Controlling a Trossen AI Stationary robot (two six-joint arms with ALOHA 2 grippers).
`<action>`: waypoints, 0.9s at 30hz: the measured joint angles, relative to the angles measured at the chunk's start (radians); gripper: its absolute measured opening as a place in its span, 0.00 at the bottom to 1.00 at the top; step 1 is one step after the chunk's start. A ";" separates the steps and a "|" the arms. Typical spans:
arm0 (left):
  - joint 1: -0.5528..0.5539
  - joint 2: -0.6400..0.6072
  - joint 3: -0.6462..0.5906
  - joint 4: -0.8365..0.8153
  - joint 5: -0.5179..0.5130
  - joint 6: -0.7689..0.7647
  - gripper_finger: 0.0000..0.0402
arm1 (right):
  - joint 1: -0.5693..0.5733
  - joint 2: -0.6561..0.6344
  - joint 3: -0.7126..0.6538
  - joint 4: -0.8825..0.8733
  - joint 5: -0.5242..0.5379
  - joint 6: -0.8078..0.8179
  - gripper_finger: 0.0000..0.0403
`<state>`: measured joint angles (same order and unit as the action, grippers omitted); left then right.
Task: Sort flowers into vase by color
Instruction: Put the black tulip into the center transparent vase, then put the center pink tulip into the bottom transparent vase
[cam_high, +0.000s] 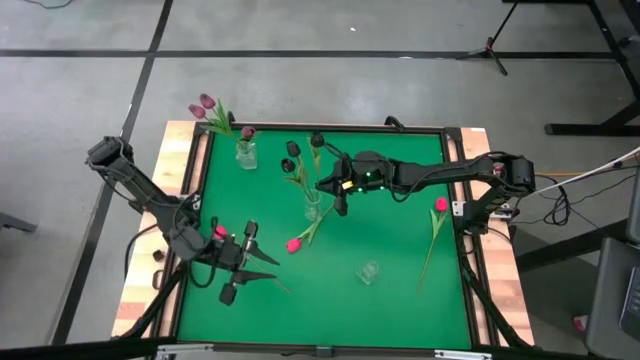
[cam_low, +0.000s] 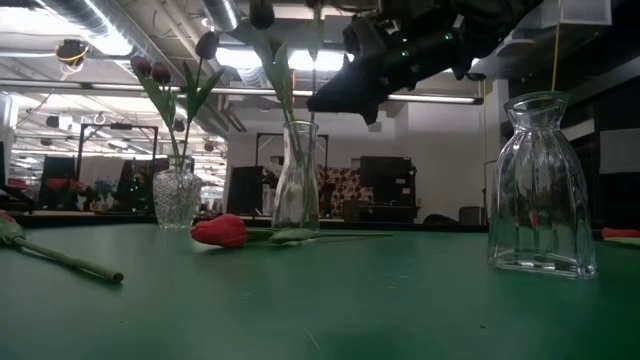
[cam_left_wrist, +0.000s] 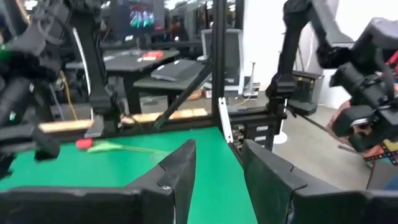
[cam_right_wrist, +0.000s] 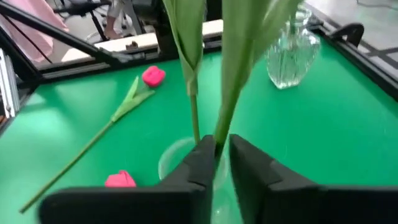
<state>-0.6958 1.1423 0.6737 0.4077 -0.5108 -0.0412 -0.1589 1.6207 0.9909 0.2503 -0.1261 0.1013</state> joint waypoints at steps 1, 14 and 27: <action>0.000 0.000 -0.004 0.000 -0.003 -0.010 0.32 | 0.000 0.000 0.000 -0.007 -0.002 0.000 0.16; -0.005 0.000 -0.007 -0.060 -0.026 -0.103 0.32 | 0.001 -0.092 0.000 -0.117 -0.019 -0.047 0.55; -0.007 0.000 -0.007 -0.061 -0.030 -0.115 0.32 | 0.190 -0.191 0.002 -0.376 -0.008 -0.112 0.48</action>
<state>-0.7033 1.1427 0.6666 0.3470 -0.5411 -0.1567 0.0314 1.4302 0.9928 -0.1259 -0.1340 -0.0103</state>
